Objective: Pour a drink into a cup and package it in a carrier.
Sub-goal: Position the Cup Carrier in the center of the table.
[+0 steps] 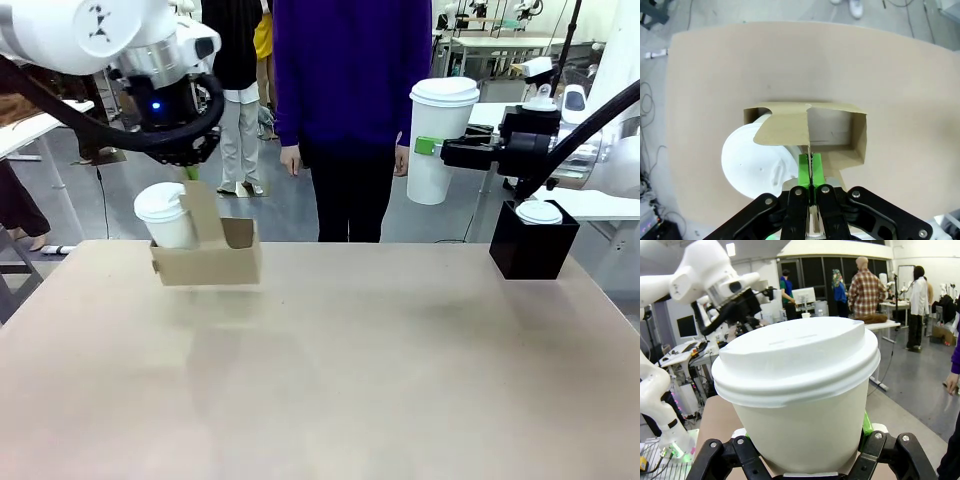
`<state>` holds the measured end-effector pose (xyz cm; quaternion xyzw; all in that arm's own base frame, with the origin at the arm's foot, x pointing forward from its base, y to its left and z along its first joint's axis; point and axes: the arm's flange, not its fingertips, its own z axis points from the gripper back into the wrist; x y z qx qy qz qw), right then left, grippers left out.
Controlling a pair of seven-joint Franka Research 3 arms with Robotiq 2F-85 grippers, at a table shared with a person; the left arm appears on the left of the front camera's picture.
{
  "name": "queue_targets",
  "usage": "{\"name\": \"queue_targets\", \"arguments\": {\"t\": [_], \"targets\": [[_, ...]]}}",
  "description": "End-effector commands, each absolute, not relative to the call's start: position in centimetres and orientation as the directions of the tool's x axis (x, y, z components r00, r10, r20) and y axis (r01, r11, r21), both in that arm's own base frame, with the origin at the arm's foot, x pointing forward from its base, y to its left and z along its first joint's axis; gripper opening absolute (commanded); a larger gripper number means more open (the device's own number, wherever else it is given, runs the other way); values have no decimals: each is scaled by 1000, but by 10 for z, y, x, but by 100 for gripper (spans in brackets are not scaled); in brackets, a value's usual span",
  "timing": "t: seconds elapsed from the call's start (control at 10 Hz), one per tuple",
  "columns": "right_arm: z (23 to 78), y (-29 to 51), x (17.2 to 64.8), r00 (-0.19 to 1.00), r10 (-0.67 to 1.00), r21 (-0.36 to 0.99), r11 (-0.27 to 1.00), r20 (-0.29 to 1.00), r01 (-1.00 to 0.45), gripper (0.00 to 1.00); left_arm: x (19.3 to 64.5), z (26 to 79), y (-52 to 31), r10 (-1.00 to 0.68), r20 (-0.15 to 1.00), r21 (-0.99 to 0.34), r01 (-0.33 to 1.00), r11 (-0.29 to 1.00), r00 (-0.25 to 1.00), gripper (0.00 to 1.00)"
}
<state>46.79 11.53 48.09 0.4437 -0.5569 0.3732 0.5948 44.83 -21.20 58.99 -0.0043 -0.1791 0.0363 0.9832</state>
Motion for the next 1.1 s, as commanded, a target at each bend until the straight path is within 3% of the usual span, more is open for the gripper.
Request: {"name": "queue_targets", "arguments": {"t": [0.0, 0.6, 1.0], "targets": [[484, 117, 466, 89, -44, 99, 331, 995, -938, 80, 427, 586, -248, 102, 324, -72, -83, 994, 941, 2], [484, 117, 466, 89, -44, 99, 331, 995, -938, 80, 396, 542, -352, 50, 289, -40, -40, 998, 956, 2], [484, 117, 466, 89, -44, 99, 331, 995, -938, 80, 393, 518, -375, 97, 296, -11, -98, 995, 950, 2]]}}
